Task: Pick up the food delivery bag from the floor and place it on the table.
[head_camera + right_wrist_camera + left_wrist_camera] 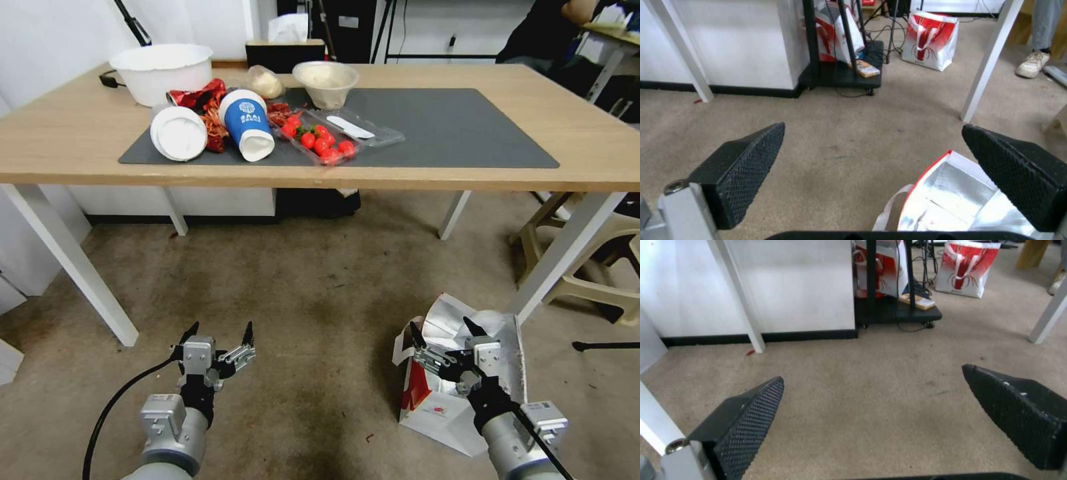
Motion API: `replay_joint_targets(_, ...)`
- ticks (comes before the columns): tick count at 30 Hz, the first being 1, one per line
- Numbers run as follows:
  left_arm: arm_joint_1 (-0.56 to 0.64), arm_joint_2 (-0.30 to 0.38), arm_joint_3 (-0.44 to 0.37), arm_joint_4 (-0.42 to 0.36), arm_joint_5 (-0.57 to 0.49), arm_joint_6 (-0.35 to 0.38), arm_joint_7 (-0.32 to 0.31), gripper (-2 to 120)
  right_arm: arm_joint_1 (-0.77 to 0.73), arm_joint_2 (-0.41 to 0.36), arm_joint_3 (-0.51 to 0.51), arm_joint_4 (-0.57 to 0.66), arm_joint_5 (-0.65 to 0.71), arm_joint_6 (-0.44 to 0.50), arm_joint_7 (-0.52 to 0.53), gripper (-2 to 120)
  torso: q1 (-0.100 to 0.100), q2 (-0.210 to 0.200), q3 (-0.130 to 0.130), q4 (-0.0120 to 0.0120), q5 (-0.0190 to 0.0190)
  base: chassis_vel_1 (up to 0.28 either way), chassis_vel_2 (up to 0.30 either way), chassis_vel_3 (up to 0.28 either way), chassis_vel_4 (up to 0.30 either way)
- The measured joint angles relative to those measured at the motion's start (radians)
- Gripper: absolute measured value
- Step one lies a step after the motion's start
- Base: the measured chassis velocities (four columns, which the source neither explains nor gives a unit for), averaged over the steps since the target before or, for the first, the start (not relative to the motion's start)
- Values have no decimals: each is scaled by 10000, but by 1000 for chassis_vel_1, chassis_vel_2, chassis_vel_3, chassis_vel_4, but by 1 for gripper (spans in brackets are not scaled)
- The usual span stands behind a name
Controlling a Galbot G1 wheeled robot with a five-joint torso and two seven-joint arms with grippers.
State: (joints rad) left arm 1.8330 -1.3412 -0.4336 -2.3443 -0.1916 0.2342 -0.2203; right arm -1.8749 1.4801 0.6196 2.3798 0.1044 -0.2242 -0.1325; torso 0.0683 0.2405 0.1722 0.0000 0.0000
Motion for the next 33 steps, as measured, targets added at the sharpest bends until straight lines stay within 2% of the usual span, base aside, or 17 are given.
replay_joint_targets(23, -44, -5, 24, 48, 3, -40, -43, 100, -71, 47, -24, 20, -52, 35, 73, 100, -219, -934, -711, 0, 0, 0, 0, 0, 0)
replay_joint_targets(33, -78, 11, 22, 144, -4, -37, -53, 100, -31, 44, 4, -38, -50, 24, 73, 100, -256, -1269, -1012, 0, 0, 0, 0, 0, 0)
